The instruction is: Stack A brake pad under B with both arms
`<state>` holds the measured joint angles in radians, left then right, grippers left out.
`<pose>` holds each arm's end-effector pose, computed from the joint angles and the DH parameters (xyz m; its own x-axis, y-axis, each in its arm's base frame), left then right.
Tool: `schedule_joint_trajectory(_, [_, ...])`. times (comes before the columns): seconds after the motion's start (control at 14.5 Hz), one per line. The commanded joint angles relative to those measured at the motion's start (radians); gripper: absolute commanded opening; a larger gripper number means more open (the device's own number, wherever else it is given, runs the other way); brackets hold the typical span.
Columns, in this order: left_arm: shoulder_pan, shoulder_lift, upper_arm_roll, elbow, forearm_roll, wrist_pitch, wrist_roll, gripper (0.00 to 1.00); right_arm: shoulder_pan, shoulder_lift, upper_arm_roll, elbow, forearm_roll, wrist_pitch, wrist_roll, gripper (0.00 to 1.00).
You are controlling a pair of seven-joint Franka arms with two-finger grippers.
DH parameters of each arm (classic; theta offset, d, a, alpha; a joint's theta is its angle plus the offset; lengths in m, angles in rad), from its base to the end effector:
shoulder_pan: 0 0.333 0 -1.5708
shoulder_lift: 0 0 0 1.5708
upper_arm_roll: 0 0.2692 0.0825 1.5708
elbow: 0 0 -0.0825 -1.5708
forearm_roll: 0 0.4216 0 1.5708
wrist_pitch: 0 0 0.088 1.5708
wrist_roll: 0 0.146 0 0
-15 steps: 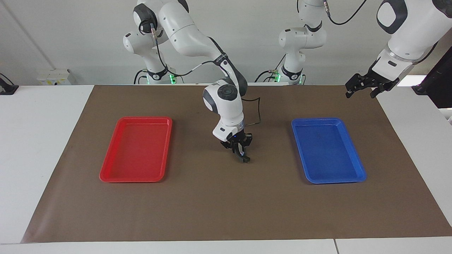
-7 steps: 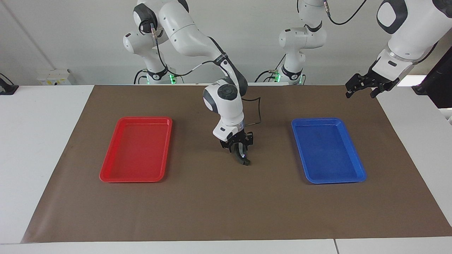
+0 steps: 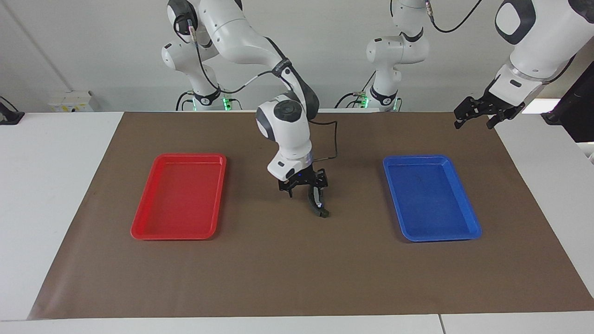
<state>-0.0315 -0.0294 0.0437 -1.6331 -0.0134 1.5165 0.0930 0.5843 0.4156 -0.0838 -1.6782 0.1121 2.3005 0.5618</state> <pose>0.5736 0.0052 0.5200 0.9930 -0.0816 -0.0854 -0.0799 -0.9965 0.0227 0.6159 0.3471 0.2831 0.9820 -0.1267 0.1400 -0.1034 -0.9812 -0.1630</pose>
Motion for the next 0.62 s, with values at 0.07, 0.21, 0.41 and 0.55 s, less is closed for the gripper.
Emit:
schedule_joint_trajectory(0.07, [0.004,-0.032,-0.004,-0.037,0.018,0.013,-0.012,1.00,-0.153,-0.112,0.010,-0.044,-0.064,-0.102,-0.003,1.00])
schedule_joint_trajectory(0.21, [0.004,-0.032,-0.004,-0.037,0.018,0.013,-0.012,1.00,-0.220,-0.156,0.012,-0.044,-0.115,-0.195,-0.010,1.00])
schedule_joint_trajectory(0.41, [0.004,-0.033,-0.004,-0.037,0.018,0.014,-0.012,1.00,-0.311,-0.210,0.013,-0.040,-0.121,-0.285,-0.013,1.00])
schedule_joint_trajectory(0.55, [0.004,-0.033,-0.004,-0.037,0.018,0.013,-0.012,1.00,-0.353,-0.242,0.013,-0.035,-0.124,-0.341,-0.029,1.00])
